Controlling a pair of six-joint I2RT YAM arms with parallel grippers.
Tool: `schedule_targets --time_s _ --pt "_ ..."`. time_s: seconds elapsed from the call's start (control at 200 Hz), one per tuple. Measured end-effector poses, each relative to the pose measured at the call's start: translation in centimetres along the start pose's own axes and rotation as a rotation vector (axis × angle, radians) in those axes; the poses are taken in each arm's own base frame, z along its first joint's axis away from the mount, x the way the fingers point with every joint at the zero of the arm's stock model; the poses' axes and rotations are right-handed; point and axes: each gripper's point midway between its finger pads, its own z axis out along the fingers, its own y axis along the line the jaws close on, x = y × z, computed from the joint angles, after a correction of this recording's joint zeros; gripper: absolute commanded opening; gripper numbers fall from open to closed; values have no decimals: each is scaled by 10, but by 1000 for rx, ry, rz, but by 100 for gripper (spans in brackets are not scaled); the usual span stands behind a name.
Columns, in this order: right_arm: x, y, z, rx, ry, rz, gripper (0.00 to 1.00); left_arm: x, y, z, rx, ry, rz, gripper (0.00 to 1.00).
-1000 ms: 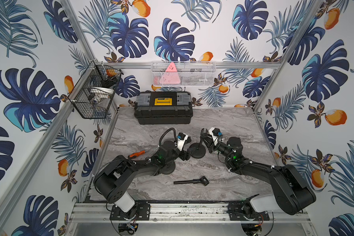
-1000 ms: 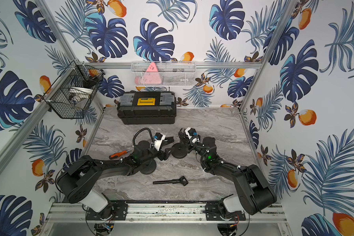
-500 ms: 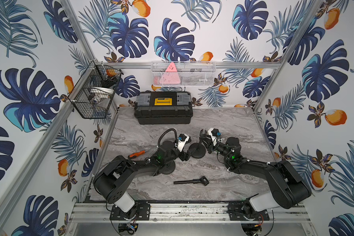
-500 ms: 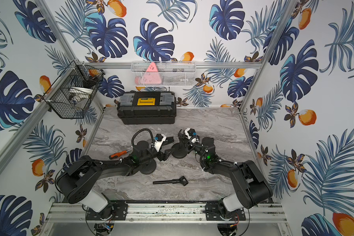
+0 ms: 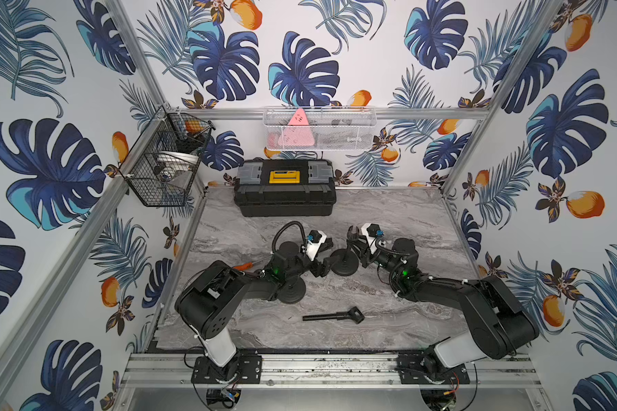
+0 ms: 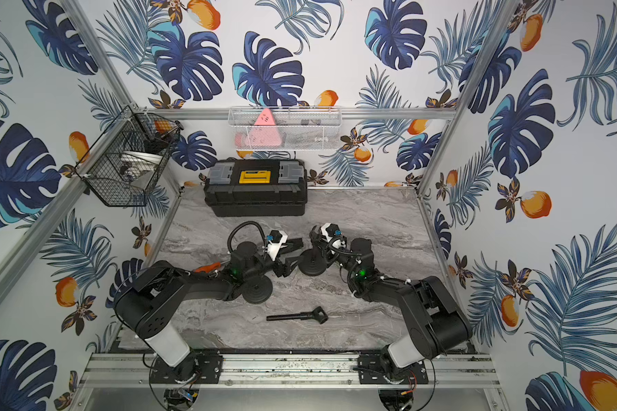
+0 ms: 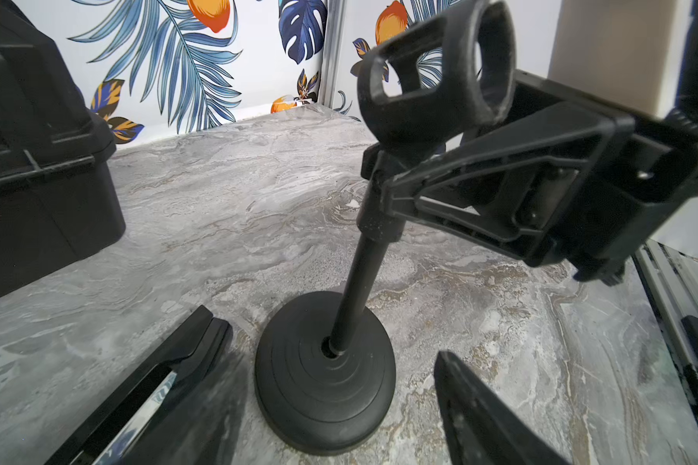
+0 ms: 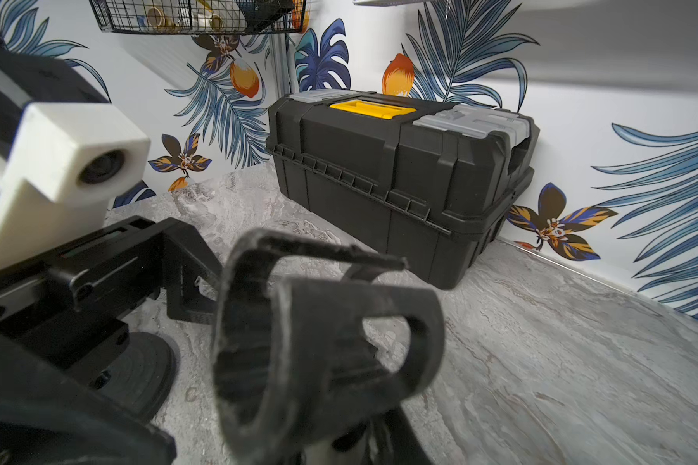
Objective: Assemble a microphone stand
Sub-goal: Hold the microphone stand pole at the microphone stand base.
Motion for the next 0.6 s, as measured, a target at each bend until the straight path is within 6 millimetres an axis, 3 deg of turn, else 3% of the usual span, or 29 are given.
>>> schedule_targets --time_s 0.215,0.6 --pt "3 0 3 -4 6 2 6 24 -1 -1 27 5 23 76" --pt "5 1 7 -20 4 2 6 14 -2 3 51 -29 65 76"
